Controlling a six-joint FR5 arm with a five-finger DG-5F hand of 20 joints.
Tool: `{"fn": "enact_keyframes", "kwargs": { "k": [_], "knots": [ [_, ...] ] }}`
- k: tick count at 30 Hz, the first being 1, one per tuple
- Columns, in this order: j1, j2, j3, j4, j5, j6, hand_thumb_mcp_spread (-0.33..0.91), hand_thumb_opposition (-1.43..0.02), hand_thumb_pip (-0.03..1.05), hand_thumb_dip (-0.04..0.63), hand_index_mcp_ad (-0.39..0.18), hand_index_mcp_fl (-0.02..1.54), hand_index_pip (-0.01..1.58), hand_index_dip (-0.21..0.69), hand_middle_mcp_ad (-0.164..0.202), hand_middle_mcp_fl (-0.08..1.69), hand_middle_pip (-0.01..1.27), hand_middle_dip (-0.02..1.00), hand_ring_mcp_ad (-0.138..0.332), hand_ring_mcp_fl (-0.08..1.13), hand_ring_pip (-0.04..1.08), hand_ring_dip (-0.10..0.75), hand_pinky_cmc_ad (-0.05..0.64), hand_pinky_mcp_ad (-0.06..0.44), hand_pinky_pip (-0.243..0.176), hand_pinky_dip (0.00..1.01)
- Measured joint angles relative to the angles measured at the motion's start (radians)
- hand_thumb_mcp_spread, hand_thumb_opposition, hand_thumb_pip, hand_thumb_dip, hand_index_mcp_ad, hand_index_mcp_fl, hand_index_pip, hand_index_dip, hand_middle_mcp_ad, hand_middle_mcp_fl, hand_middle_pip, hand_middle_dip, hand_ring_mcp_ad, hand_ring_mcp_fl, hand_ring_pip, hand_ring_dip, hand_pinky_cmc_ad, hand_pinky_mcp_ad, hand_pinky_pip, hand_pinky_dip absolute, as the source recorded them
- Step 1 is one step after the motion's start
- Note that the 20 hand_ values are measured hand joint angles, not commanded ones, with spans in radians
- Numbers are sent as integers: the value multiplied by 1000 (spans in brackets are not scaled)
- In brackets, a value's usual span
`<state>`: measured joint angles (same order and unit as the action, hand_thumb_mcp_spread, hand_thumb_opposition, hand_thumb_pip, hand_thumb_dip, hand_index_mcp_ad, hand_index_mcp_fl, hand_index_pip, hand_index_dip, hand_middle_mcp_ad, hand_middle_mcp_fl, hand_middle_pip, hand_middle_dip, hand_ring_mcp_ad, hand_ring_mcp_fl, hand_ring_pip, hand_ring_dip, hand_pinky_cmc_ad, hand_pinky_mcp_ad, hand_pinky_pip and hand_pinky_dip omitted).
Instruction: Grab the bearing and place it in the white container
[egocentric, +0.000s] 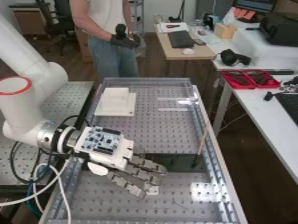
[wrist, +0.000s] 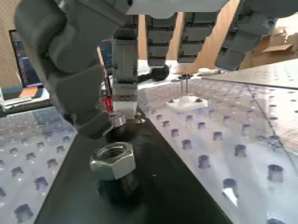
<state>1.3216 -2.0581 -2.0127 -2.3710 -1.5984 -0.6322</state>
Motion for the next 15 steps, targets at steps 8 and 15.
{"fn": "enact_keyframes", "kwargs": {
  "k": [8, 15],
  "knots": [
    [1, -5, -1, 8, 5, 0, 415, -791, 667, 271, -89, 119, 1496, 152, 21, 3, 126, 188, 72, 10, 91, 89, 335, 234, -42, 180],
    [9, -7, -7, 27, 14, -3, 417, -798, 665, 272, -66, 147, 1484, 152, 21, 3, 126, 188, 75, 10, 91, 87, 335, 234, -42, 180]
  ]
}}
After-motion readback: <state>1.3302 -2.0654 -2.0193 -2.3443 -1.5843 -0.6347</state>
